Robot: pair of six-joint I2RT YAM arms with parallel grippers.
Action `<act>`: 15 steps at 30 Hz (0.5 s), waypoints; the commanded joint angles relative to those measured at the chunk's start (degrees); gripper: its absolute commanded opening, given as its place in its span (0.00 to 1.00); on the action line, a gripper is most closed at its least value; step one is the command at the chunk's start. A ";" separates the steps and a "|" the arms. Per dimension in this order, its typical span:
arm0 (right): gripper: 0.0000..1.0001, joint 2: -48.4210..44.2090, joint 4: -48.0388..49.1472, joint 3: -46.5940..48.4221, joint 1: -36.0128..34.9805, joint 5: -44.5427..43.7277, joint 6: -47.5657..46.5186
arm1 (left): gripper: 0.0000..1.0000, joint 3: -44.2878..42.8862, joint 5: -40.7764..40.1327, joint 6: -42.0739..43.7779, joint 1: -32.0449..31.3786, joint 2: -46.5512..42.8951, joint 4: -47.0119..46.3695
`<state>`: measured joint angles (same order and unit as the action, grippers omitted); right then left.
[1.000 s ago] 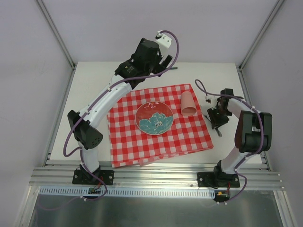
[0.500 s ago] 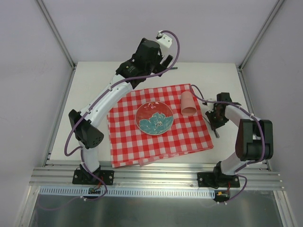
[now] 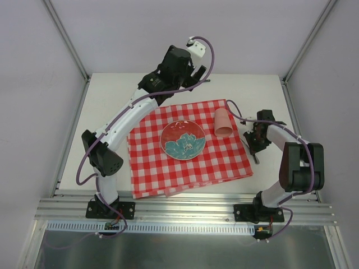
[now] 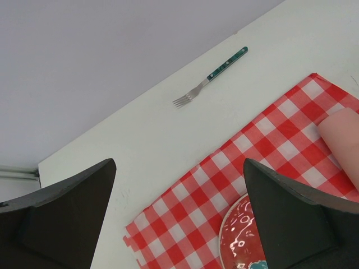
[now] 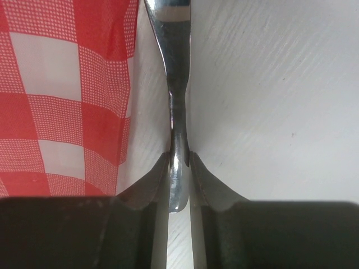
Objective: Set the dinner table for one person
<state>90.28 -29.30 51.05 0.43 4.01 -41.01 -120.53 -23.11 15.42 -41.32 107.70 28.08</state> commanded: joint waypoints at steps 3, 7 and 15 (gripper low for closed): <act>0.01 -3.71 -2.25 0.46 -0.34 1.70 1.46 | 0.99 -2.78 -0.44 -0.66 -0.52 0.05 -1.71; 0.01 -4.24 -2.52 0.90 -0.34 1.79 1.99 | 0.99 -2.87 -0.44 -0.65 -0.52 0.23 -1.80; 0.01 -5.11 -3.75 1.60 0.89 1.70 1.73 | 0.99 -3.48 -0.27 -1.00 -0.52 0.76 -1.80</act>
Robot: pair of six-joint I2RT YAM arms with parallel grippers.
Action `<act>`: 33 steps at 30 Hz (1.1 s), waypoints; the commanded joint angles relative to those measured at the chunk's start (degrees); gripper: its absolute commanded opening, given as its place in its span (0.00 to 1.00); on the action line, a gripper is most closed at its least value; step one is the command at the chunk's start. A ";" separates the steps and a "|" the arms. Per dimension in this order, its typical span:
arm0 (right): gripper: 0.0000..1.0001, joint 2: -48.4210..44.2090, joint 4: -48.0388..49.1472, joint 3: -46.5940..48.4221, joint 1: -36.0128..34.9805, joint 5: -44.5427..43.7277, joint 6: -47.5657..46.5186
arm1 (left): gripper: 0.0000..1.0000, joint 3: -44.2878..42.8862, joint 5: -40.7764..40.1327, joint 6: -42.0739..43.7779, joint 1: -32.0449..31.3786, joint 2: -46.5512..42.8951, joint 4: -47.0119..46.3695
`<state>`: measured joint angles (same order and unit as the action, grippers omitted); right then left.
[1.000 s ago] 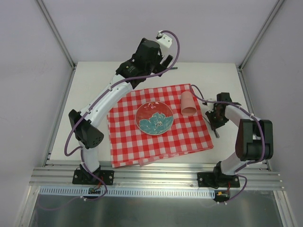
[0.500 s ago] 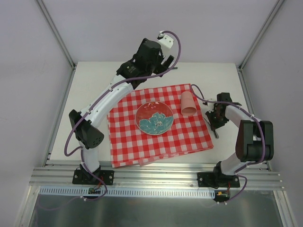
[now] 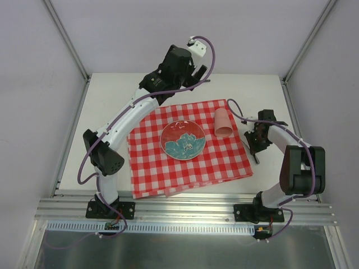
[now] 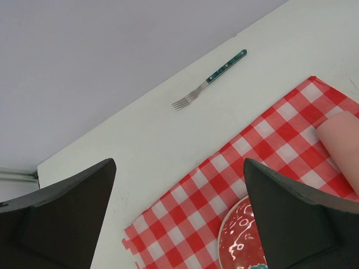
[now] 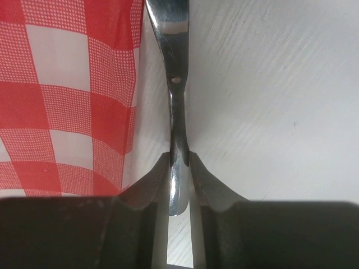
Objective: Set the dinner table for one person
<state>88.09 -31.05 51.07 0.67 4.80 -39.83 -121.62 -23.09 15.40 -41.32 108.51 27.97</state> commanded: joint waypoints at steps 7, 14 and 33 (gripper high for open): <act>0.01 -1.79 -2.52 1.84 2.67 1.27 0.55 | 0.99 -2.74 -0.20 -0.98 -0.60 0.21 -1.69; 0.01 -2.93 -5.16 3.59 3.64 2.67 1.34 | 0.99 -2.57 -0.29 -0.98 -0.52 0.21 -1.69; 0.55 -1.61 0.98 -1.67 3.81 5.92 -2.34 | 0.99 -1.25 -0.20 -1.07 -0.69 0.21 -1.77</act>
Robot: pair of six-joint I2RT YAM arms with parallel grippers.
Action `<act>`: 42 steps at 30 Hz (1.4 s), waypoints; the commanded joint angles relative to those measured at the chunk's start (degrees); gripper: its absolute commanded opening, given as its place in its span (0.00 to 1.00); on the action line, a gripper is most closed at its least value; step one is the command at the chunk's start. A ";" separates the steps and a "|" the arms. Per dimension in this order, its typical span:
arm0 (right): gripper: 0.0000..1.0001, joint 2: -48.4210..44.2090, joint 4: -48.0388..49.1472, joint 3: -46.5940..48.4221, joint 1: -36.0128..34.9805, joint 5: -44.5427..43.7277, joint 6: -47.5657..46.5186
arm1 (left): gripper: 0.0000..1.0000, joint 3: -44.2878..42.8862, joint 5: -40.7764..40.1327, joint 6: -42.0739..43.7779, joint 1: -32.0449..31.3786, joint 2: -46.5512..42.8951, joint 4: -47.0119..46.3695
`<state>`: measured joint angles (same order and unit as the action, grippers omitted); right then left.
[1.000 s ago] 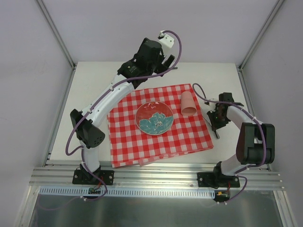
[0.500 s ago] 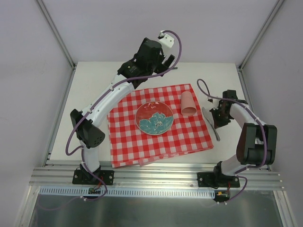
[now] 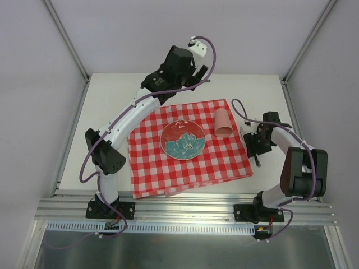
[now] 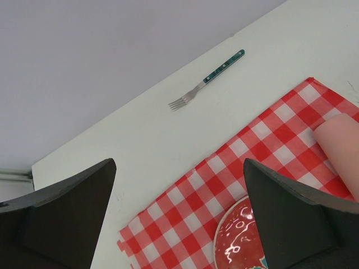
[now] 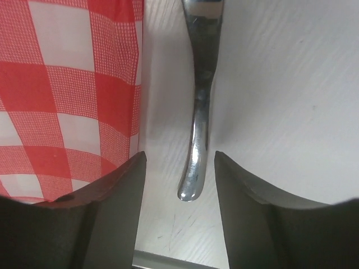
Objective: Set the dinner table for one person
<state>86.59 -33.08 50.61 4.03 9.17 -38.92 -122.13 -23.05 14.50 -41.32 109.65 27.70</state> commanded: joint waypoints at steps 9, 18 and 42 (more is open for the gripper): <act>0.41 6.31 3.64 2.30 0.71 1.91 -3.45 | 0.99 -1.27 -0.42 0.26 -1.57 -0.13 -1.60; 0.17 9.39 3.20 4.06 0.71 0.59 -3.53 | 0.99 -1.36 -0.86 0.53 -1.92 -0.22 -1.69; 0.00 1.21 -1.81 4.67 1.33 2.70 -1.25 | 0.99 -3.03 -0.60 0.18 -2.01 0.66 -1.86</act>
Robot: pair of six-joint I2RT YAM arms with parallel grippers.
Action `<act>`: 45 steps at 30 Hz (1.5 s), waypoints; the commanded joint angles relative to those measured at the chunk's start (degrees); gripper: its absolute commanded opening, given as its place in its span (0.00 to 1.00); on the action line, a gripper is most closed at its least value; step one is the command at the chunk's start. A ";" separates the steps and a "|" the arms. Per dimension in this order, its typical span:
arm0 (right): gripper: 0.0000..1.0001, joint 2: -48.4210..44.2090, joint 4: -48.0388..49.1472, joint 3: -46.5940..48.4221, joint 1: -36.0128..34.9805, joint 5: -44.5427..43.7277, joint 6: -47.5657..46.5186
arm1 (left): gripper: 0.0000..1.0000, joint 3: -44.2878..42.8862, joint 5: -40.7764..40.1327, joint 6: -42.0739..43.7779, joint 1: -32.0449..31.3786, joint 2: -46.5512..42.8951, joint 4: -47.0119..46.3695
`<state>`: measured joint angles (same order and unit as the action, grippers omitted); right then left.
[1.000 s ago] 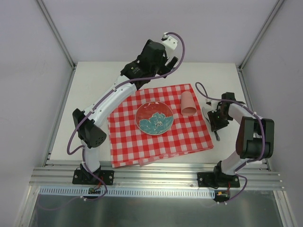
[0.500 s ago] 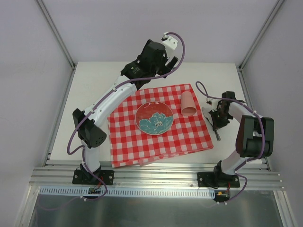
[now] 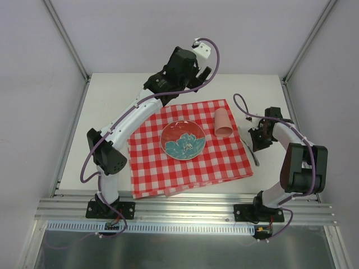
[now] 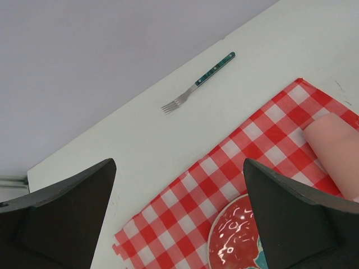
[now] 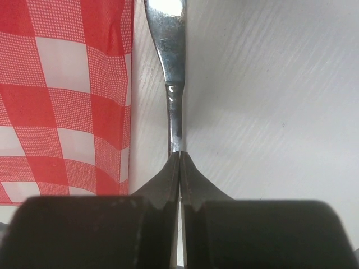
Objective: Set the dinner table for one person
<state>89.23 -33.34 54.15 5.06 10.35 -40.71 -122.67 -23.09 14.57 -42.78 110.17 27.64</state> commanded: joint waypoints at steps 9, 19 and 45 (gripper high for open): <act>0.47 1.47 2.40 0.78 0.21 1.52 1.60 | 0.99 -2.22 -0.81 0.37 -0.63 0.04 -1.80; 0.40 4.80 4.34 1.92 -0.49 4.41 -1.74 | 0.99 -2.22 -0.90 0.29 -0.72 0.40 -1.80; 0.00 4.99 -5.68 6.76 -3.30 2.48 0.54 | 0.99 -2.48 -1.43 0.55 -0.90 0.48 -1.97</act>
<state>98.00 -36.25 60.73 1.93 10.50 -41.17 -122.98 -23.16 14.59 -43.20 110.48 27.64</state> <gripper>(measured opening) 0.043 0.992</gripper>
